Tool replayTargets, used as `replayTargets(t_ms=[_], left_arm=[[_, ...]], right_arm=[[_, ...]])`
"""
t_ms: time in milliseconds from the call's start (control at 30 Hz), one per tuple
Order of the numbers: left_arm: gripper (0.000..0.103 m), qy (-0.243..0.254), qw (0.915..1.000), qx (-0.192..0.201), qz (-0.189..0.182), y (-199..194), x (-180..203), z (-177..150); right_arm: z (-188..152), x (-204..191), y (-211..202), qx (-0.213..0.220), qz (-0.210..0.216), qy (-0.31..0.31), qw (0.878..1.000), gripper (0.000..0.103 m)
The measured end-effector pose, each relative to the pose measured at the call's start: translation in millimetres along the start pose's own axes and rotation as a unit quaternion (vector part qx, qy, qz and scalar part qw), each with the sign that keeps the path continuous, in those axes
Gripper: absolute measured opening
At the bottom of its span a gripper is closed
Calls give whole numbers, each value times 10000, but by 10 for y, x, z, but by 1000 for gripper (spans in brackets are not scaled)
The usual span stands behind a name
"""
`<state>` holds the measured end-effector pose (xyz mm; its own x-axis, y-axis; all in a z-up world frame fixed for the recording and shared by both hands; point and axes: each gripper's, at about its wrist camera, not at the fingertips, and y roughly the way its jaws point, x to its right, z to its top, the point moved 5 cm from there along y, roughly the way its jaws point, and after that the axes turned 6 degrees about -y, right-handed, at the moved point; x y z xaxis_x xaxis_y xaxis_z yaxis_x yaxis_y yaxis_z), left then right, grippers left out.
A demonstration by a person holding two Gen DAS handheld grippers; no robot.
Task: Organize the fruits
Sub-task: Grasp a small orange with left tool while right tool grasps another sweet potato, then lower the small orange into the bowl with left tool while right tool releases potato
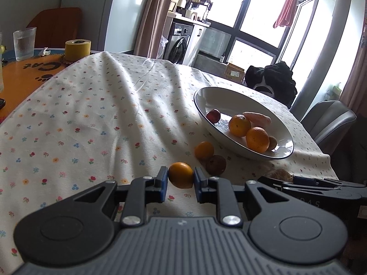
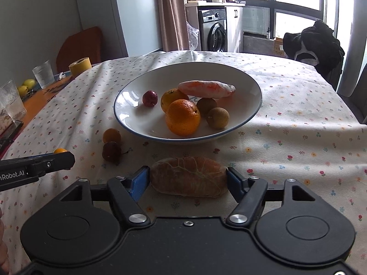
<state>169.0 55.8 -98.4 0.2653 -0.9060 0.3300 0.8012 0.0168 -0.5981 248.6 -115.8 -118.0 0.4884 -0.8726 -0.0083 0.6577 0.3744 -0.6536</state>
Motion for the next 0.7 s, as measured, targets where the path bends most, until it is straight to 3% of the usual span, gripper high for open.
replayTargets(t_ms=[467,700], left_arm=[[22,121,9998,161,-92,-150,184,43],[22,229,9990,320,-199,-239,314,250]], right_arm=[[24,150,-259,282,-9,177,9994,68],[210,231,-402,483,-48,180,9987,68]])
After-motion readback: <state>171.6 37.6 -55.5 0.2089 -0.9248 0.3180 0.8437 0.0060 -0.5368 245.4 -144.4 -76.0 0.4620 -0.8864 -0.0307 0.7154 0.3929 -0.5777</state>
